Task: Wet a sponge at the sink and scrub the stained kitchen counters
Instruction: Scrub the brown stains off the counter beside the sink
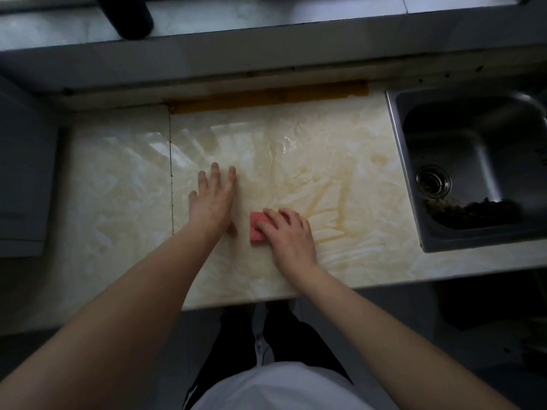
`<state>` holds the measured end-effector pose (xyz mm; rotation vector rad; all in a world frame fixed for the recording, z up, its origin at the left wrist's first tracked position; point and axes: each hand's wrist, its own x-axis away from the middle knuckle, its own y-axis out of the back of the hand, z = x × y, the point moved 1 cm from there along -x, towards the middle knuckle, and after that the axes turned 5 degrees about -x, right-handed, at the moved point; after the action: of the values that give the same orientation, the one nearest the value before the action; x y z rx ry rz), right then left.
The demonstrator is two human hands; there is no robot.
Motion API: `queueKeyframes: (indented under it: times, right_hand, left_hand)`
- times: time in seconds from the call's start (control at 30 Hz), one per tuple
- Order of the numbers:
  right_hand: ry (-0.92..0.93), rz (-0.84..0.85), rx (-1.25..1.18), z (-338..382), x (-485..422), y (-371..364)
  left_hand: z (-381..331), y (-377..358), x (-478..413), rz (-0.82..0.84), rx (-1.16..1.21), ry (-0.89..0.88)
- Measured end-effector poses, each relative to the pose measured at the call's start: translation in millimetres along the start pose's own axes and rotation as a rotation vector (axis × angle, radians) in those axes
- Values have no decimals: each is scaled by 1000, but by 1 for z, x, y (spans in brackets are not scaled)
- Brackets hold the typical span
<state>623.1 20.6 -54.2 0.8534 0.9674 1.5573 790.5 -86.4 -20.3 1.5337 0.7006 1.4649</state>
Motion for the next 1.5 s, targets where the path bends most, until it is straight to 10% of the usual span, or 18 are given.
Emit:
queueKeyframes:
  times: [0.7, 1.5]
  right_hand:
    - [-137, -17, 1, -48, -213, 36]
    - [-144, 2, 24, -4, 71, 4]
  left_hand:
    - [-2, 1, -15, 108, -44, -1]
    - [-15, -42, 85, -59, 5, -178]
